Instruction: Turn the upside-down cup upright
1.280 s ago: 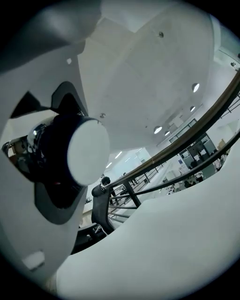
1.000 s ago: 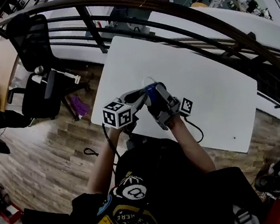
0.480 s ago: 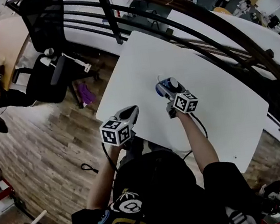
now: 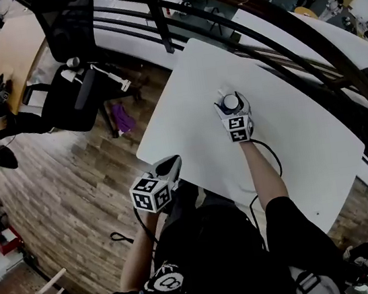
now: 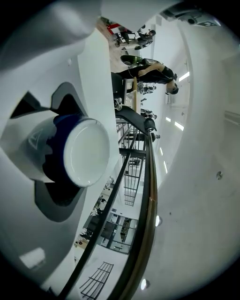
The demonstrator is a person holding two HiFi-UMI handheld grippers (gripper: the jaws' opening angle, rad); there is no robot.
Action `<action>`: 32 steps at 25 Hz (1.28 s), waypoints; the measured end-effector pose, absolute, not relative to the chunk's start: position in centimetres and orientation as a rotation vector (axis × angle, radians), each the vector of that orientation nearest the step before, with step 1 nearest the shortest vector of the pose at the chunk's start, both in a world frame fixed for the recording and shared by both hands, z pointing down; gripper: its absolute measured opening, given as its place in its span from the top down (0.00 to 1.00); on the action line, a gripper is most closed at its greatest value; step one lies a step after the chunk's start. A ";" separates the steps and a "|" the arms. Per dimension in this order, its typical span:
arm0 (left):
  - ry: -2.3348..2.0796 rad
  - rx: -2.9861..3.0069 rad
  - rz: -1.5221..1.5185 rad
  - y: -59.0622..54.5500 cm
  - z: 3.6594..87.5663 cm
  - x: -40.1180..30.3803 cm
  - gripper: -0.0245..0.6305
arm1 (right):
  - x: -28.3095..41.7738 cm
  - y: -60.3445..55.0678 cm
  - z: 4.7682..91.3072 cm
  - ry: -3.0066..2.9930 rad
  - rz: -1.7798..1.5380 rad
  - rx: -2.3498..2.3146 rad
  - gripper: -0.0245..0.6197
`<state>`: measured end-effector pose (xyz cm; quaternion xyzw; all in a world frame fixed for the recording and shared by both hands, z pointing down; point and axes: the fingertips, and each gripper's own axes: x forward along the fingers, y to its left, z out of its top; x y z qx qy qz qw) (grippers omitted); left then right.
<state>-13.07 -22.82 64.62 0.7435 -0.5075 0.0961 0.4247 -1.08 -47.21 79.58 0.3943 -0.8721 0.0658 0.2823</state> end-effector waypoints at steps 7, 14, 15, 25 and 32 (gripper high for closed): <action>-1.167 1.921 0.253 -22.4 65.0 -12.7 0.96 | 2.7 -41.8 80.2 -2.269 0.413 1.205 0.35; -1.045 2.104 0.326 -23.0 65.1 -9.8 0.96 | 5.2 -28.2 73.8 -2.352 0.720 1.262 0.96; -1.040 2.129 0.347 -23.0 65.3 -9.3 0.96 | 5.4 -26.8 72.5 -2.371 0.749 1.292 0.96; -1.034 2.294 0.477 -17.6 62.7 -0.6 0.96 | 9.3 -16.3 63.6 -2.499 0.776 1.356 0.96; -1.108 2.363 0.351 -8.0 57.8 6.7 0.96 | 15.5 -7.6 63.1 -2.513 0.882 1.221 0.96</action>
